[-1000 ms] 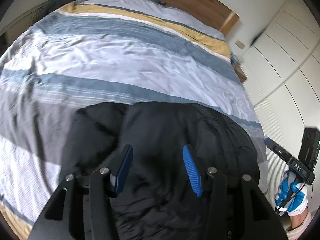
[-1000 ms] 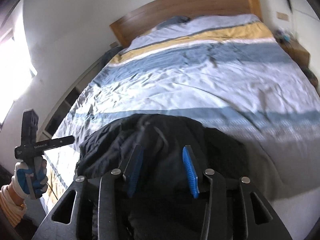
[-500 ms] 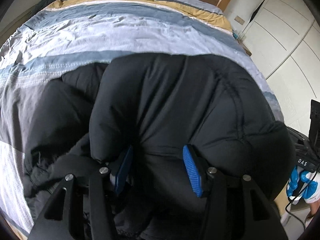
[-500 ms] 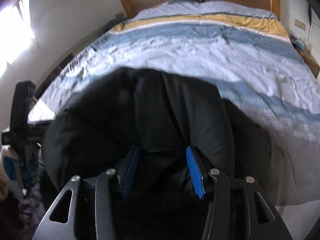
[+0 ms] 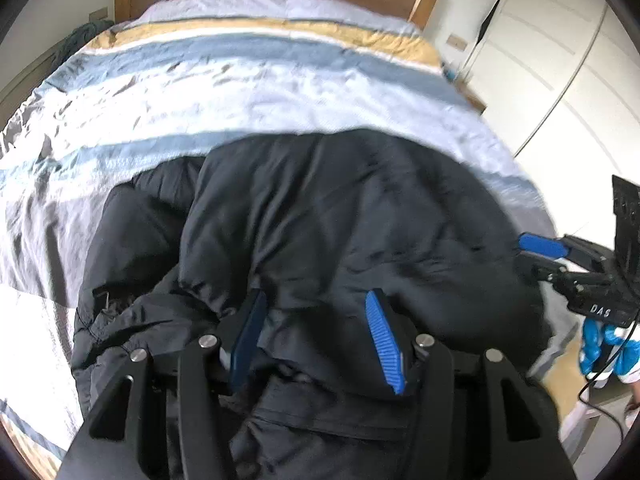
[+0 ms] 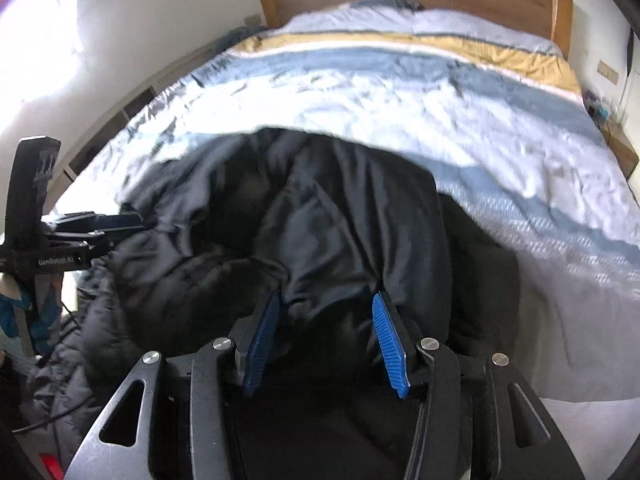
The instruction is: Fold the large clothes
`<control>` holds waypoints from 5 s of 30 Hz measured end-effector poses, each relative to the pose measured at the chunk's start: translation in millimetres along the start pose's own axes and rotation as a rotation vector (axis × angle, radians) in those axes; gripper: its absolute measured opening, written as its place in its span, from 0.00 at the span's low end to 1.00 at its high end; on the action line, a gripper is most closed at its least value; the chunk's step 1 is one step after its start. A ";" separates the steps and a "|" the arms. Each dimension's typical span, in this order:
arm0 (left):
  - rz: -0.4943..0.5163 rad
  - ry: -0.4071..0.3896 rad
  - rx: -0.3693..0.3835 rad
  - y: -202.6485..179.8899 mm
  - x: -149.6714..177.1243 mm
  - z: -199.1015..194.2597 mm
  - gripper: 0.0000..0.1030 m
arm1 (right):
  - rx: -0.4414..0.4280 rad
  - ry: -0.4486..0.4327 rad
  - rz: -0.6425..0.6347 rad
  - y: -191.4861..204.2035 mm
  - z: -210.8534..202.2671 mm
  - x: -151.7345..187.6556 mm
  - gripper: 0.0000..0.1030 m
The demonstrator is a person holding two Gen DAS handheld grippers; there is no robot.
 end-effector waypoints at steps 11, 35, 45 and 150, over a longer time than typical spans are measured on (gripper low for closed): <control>0.075 0.072 -0.023 -27.5 26.1 21.4 0.50 | -0.005 0.079 -0.039 24.5 27.5 29.0 0.49; 0.107 0.068 -0.146 -49.3 66.5 -54.0 0.56 | 0.069 0.096 0.049 36.4 -33.2 85.5 0.51; 0.115 0.076 -0.185 -52.6 78.6 -105.4 0.56 | 0.124 0.077 0.140 43.1 -98.1 121.9 0.65; -0.176 0.383 -0.461 115.6 261.5 -191.4 0.77 | 0.455 0.366 0.643 -47.2 -212.7 318.2 0.99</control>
Point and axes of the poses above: each gripper's, at about its wrist camera, not at the fingertips, and z roughly the way its jaws point, y to its left, x to its underside, the point moved 2 cm from there along z, roughly the way its jaws point, and after that the axes turned 9 degrees about z, right-handed, at the moved point
